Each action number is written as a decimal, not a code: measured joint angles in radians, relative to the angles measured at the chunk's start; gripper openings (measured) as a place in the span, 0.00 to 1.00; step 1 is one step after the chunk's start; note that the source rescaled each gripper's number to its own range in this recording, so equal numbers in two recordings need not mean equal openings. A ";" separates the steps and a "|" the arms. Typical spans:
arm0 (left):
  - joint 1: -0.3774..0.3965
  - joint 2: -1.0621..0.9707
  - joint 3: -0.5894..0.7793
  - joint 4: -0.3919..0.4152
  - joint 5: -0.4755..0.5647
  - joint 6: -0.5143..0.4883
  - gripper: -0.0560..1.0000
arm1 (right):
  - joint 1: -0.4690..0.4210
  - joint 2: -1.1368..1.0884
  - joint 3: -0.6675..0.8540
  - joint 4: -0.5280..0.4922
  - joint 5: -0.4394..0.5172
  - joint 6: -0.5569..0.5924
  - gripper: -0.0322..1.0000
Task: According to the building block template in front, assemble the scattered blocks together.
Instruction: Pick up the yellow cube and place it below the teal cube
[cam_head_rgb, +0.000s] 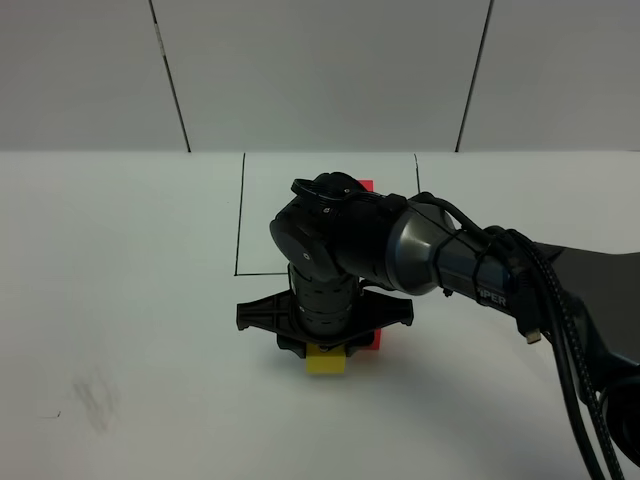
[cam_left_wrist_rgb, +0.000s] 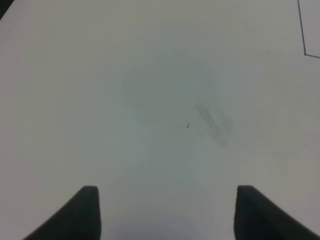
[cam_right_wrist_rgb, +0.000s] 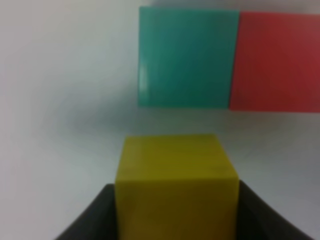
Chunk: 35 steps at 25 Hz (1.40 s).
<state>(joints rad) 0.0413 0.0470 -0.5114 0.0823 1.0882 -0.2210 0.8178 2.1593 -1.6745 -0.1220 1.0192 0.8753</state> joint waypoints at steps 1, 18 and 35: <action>0.000 0.000 0.000 0.000 0.000 0.000 0.40 | 0.000 0.000 0.000 -0.002 0.000 0.000 0.26; 0.000 0.000 0.000 0.000 0.000 0.000 0.40 | 0.000 0.004 0.000 -0.020 -0.040 0.001 0.26; 0.000 0.000 0.000 0.000 0.000 0.000 0.40 | -0.016 0.070 -0.039 -0.024 0.007 0.025 0.26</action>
<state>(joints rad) 0.0413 0.0470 -0.5114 0.0823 1.0882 -0.2210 0.8023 2.2290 -1.7131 -0.1463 1.0261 0.9001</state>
